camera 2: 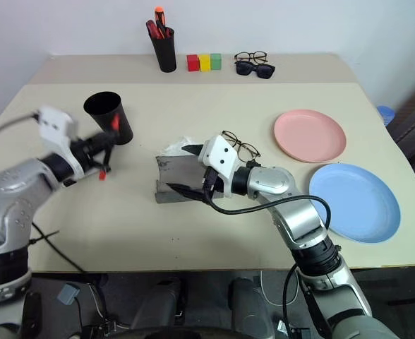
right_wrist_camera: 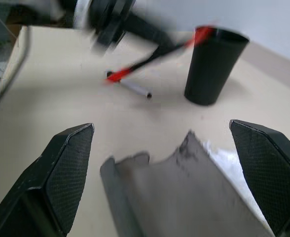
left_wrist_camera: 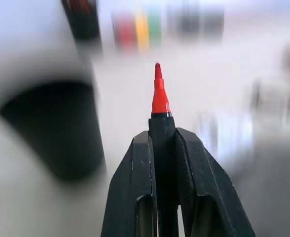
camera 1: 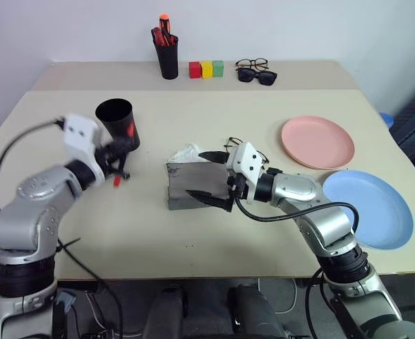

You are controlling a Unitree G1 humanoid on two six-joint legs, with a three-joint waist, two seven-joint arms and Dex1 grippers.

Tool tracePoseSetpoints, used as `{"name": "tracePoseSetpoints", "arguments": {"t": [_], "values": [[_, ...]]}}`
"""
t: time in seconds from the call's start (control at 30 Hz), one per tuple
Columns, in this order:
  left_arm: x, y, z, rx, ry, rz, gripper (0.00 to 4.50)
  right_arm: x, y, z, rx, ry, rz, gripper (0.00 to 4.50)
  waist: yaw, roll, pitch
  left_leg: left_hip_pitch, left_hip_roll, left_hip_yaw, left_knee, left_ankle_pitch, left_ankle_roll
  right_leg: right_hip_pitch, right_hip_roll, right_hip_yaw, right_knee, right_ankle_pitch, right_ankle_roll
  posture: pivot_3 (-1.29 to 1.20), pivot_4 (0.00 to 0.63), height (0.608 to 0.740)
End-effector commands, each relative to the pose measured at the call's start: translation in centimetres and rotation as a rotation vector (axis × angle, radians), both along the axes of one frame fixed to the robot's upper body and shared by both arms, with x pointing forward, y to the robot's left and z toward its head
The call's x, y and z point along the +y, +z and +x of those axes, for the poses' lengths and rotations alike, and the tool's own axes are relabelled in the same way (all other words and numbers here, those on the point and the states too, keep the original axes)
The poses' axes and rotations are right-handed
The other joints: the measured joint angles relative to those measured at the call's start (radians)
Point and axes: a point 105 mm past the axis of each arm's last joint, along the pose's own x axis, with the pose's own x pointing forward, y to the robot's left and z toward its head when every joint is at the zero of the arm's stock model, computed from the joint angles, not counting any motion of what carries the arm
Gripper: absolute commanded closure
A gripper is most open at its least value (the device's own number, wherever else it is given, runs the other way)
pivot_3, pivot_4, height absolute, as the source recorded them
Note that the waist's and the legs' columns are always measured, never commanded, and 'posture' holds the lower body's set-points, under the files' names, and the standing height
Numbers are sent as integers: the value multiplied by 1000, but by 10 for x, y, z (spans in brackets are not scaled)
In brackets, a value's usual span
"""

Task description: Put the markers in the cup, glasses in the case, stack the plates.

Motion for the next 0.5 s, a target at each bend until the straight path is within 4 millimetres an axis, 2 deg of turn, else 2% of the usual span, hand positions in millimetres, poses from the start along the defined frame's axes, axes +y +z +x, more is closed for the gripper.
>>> {"name": "tracePoseSetpoints", "arguments": {"t": [0.03,0.1,0.23,0.33,0.5], "values": [[25,61,16,-268,190,-72,4470,8,38,17,-114,-76,132,0,0,0,0,0,0,0,0,0,-1,0,1,0,1,0,0,0,150,740],[34,72,28,-332,296,-30,4470,13,50,26,-124,-117,194,0,-7,0,0,0,0,-1,0,1,-2,-1,2,0,2,1,-1,0,150,740],[35,71,59,-387,394,-17,4470,23,69,56,-100,-244,289,0,-5,1,-1,1,0,1,-1,2,-3,-3,3,1,4,1,-1,0,150,740],[29,60,71,-408,388,11,4470,31,71,55,-110,-232,296,0,-3,0,-1,-3,0,1,0,2,-3,-7,3,1,4,1,-1,0,150,740],[31,39,83,-378,376,-9,4470,35,70,50,-113,-220,305,0,-6,0,-1,-21,-2,3,5,6,-10,-28,1,1,13,1,-1,0,150,740]]}}
